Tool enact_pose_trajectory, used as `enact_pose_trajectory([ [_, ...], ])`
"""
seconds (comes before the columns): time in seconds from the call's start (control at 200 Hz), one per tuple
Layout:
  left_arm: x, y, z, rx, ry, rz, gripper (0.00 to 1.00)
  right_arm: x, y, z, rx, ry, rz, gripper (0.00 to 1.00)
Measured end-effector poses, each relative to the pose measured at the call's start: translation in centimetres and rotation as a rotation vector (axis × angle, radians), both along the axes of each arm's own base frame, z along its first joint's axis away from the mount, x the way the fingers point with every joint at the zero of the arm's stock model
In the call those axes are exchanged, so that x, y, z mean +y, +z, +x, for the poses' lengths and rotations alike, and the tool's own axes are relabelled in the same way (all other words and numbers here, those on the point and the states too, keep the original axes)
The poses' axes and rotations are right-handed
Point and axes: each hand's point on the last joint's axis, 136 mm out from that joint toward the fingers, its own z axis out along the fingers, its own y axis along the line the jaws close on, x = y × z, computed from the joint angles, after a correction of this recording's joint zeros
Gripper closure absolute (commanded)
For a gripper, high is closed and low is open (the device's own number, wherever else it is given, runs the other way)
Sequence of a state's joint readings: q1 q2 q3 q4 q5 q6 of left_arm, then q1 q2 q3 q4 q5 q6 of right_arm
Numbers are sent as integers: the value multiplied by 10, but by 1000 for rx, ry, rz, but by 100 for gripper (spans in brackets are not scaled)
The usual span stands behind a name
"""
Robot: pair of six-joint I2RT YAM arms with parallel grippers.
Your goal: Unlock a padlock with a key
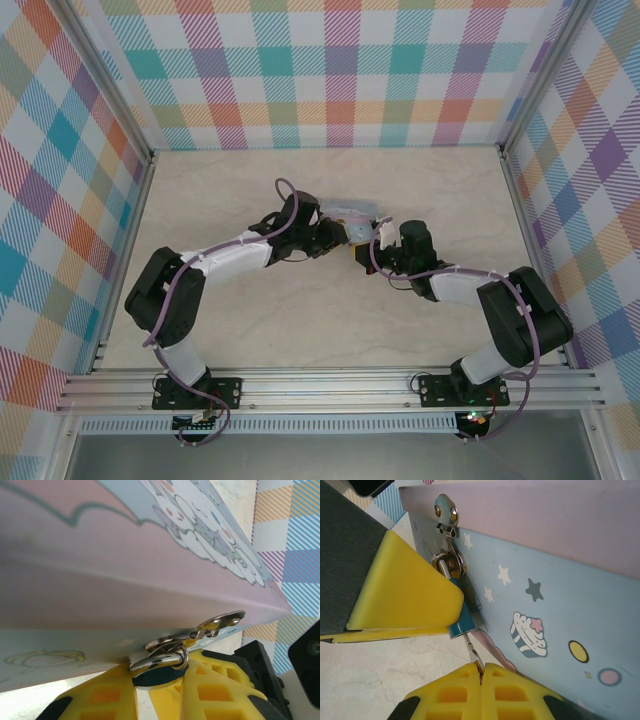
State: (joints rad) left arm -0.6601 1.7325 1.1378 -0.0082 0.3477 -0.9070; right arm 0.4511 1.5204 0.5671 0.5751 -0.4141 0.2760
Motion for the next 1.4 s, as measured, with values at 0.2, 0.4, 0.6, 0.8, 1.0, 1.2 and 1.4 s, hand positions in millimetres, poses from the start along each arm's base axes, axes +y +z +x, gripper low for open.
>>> enact_pose_trajectory([
  [0.2,0,0,0,-1,-4,0,80,2,3,0,0,10,15,96],
  [0.4,-1,1,0,-7,-11,-1,80,4,8,5,4,-1,36,96],
  [0.6,-6,-8,-1,13,-29,-3,77,6,5,16,13,-25,44,96],
  [0.8,-4,-16,1,23,-24,10,66,6,-1,18,36,-44,47,97],
  [1.0,3,-20,-2,31,-15,18,52,6,-1,17,36,-51,53,97],
  [1.2,20,-1,-15,15,6,-18,34,9,-4,15,78,-53,74,97],
  [1.4,32,23,-11,-19,73,-94,34,12,-6,11,165,-59,119,98],
])
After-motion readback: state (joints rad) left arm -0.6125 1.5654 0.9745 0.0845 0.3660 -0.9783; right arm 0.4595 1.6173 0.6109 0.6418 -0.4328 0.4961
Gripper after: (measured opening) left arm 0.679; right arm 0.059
